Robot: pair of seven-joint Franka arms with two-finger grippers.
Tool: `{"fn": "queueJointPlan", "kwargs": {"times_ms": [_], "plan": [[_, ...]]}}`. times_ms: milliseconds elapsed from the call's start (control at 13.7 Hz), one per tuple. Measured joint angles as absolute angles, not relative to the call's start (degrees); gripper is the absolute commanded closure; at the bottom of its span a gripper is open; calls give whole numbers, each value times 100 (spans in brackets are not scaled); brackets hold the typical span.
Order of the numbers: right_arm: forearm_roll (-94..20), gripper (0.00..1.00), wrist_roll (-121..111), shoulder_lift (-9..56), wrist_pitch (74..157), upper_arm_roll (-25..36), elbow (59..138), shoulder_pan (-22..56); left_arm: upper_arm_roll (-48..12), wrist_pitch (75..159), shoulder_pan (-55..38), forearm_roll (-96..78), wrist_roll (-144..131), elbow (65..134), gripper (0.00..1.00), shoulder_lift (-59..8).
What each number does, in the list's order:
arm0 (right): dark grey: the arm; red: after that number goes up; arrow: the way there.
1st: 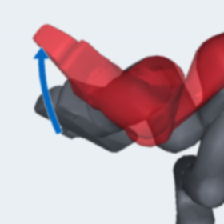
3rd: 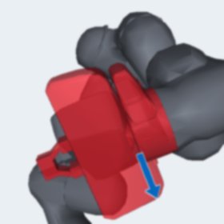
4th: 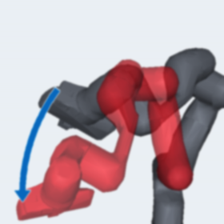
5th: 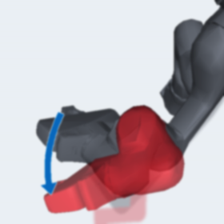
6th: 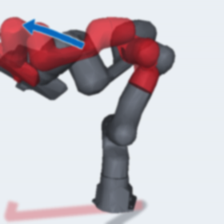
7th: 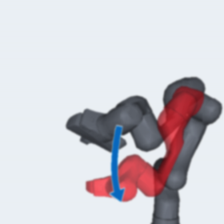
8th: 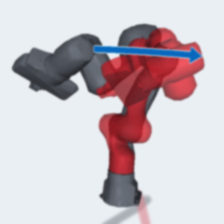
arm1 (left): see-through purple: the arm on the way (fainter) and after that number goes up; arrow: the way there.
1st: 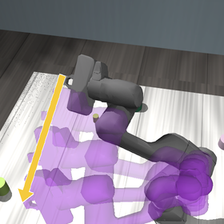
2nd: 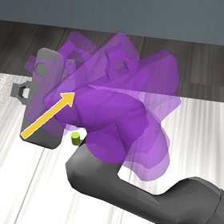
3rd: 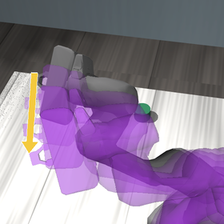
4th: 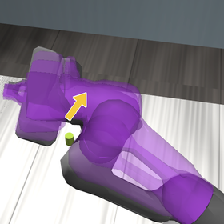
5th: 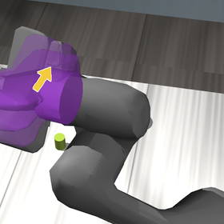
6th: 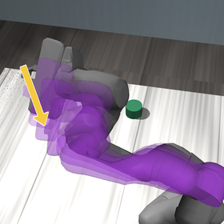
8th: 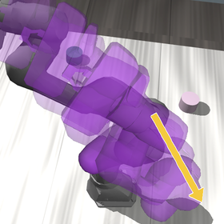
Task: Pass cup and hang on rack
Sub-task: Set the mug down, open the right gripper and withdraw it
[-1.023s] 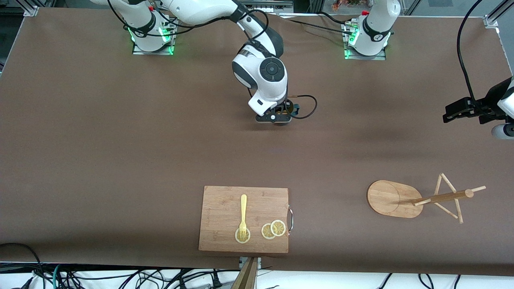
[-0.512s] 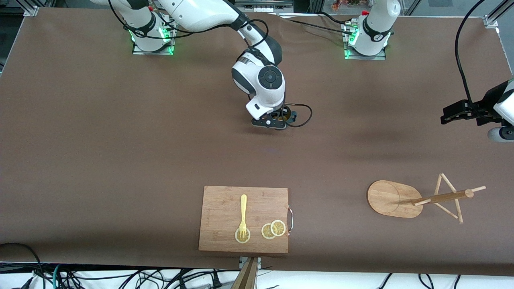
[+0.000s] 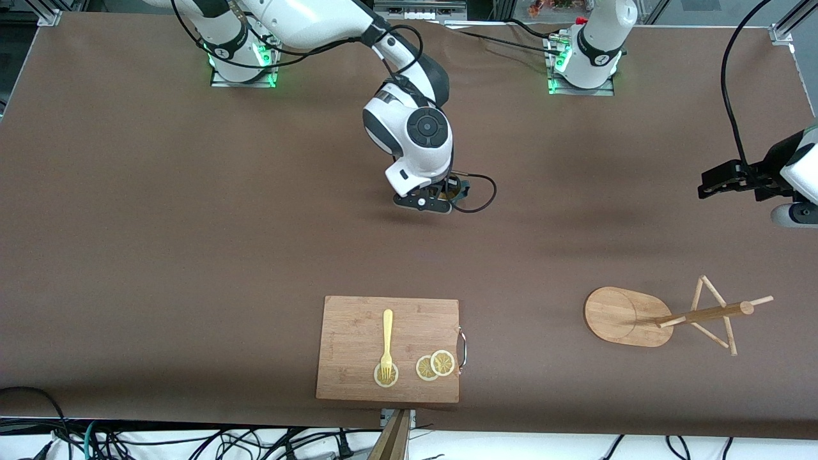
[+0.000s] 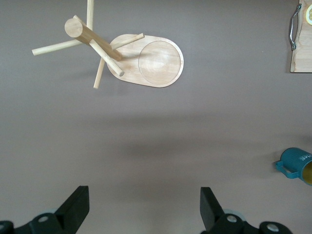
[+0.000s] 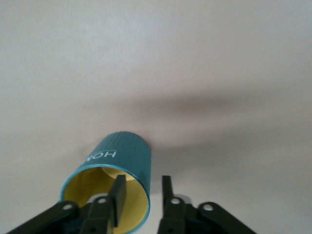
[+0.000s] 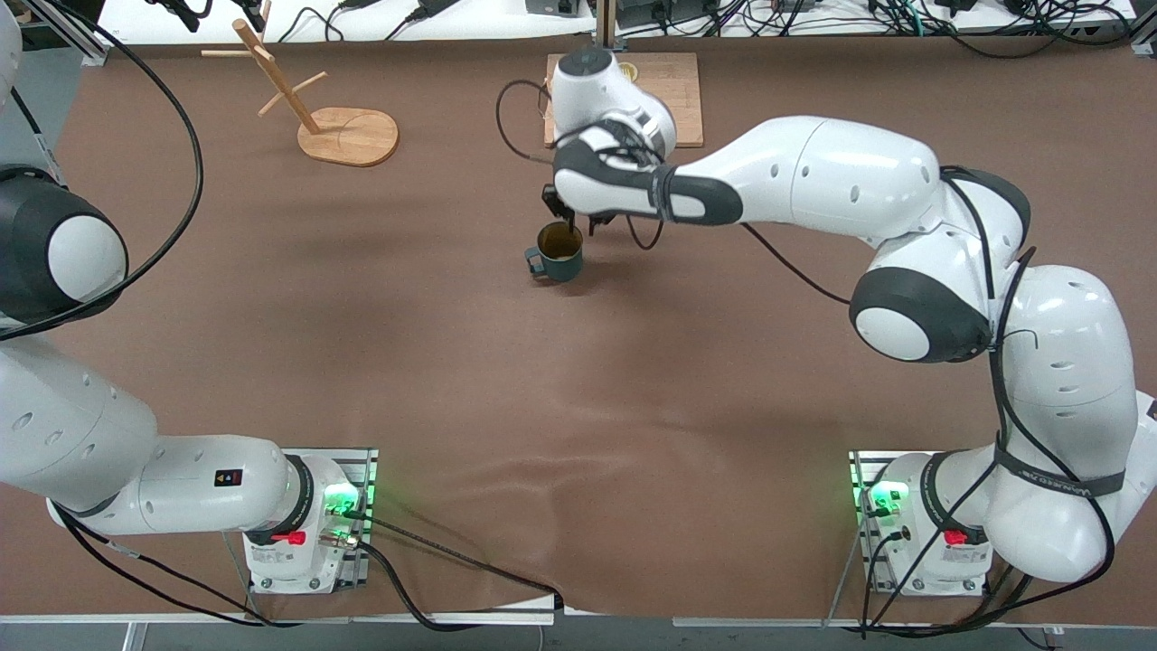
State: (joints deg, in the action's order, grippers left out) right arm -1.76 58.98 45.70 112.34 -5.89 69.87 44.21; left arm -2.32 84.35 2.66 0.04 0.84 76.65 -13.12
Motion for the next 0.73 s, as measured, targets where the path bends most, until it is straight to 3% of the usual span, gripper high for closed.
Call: {"fn": "queueJointPlan", "kwargs": {"times_ms": [292, 731], "plan": [[-324, 0, 5868, 4277, 10519, -572, 6496, 3883, -236, 8435, 259, 4, 84, 7660, 0, -1314], [-522, 0, 3587, 3056, 9371, -505, 6451, 1932, -275, 8432, 255, 4, 90, 7656, 0, -1314]]}}
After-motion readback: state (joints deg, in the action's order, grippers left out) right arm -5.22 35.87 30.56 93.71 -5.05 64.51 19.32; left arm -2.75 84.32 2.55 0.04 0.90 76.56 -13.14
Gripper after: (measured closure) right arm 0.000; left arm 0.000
